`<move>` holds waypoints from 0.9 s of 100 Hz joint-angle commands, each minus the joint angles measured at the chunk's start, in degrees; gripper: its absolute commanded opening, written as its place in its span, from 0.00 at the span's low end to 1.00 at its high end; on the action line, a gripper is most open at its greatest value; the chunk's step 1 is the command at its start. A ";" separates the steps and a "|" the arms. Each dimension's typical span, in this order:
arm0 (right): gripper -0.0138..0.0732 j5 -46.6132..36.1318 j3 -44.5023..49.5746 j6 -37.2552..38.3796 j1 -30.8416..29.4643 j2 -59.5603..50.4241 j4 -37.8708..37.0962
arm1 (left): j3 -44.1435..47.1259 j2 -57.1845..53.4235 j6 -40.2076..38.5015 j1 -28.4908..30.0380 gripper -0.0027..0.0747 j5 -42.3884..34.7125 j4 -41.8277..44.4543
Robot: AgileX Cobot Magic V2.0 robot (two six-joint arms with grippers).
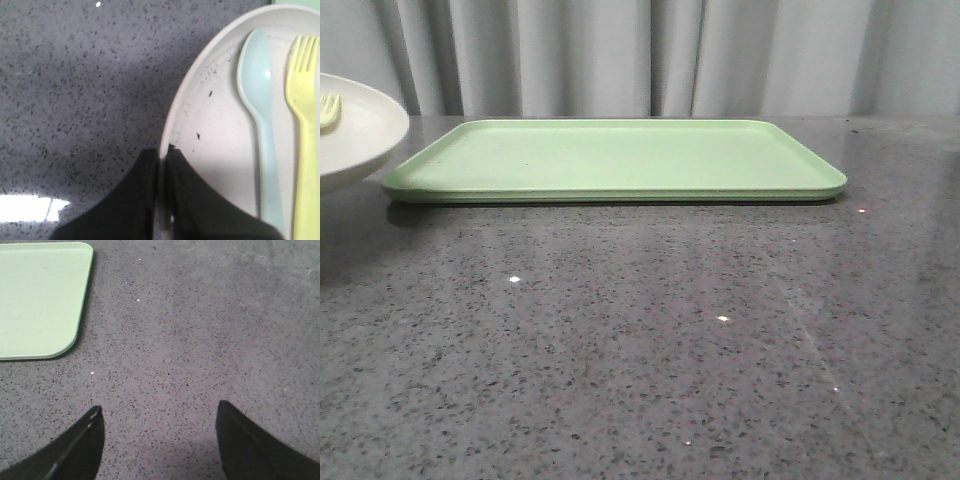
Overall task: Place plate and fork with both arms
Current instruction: 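Lift the plate with the left gripper and carry it over the tray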
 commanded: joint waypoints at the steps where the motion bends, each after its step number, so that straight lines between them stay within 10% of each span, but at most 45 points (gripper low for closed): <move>1: 0.72 -4.45 -2.15 -0.25 -0.23 0.69 -0.28 | -3.53 -1.30 0.14 -2.26 0.01 -1.37 -3.72; 90: 0.72 -4.45 -2.15 -0.25 -0.23 0.69 0.82 | -32.83 26.30 -11.32 -30.31 0.01 -11.96 -12.31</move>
